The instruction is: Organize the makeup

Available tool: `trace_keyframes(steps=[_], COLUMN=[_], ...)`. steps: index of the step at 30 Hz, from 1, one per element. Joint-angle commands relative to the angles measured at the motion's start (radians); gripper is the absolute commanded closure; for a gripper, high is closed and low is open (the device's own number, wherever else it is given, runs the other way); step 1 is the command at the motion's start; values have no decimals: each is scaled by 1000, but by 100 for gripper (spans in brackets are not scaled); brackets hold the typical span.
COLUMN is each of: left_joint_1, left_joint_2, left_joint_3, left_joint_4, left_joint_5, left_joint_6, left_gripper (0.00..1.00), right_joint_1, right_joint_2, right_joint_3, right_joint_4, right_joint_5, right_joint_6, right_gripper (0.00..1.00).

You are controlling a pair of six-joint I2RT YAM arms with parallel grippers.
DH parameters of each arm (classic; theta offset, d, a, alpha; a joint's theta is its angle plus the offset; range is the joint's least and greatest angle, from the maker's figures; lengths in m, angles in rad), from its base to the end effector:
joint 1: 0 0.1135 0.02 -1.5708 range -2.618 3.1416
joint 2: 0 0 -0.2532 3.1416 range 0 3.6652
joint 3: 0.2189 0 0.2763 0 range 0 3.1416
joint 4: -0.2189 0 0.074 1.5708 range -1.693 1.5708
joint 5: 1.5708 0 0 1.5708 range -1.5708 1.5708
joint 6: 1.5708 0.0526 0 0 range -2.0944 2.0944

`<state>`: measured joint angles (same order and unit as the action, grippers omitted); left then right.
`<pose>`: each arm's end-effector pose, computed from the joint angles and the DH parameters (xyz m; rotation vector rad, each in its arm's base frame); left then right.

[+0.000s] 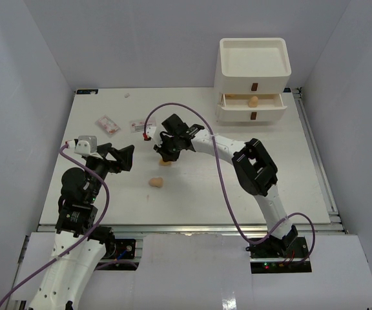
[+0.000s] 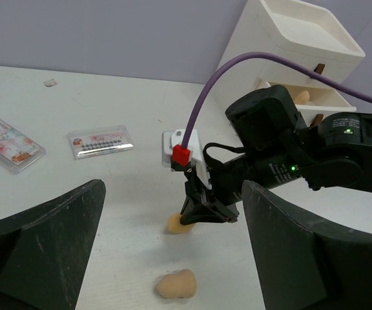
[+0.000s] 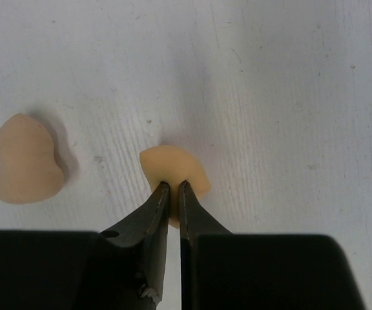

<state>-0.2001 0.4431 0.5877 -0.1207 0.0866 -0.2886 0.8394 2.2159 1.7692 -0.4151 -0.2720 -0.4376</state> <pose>0.1715 -0.0394 0.3233 0.0002 1.5646 -0.4530 0.3385 0.3984 0.1588 -1.5612 1.8951 0.5099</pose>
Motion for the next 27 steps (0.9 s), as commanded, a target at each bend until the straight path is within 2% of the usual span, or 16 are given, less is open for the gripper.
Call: trace_keyframes(steps=[1,6,9,15,20,27], left_joint_1=[-2,-1,-2,-1,-1,-2], left_joint_2=[-4,-9,-9,-3,7,12], left_joint_3=[-8,-12,-14,-15,-15,-17], left_joint_4=[9,19,24,29,30,29], left_joint_5=[25,47,63,85,96,105], left_joint_6=[6,5,3,-1,-3,-3], left_gripper=[2,2,2,2,2,2], right_joint_1=[-45,-157,-274,-530,-591,-642], right_joint_2=[-169,-379,-462,-558,-571,-508], right_joint_3=[-24,-125,-165,-269,-315,-287], right_joint_4=[-43,-44,-21,126,258,336], right_joint_5=[-99,-119,-88,-7,147,244], right_joint_6=[-43,-64,-43,71,94,72], right_gripper=[92,92,92,92,92,92])
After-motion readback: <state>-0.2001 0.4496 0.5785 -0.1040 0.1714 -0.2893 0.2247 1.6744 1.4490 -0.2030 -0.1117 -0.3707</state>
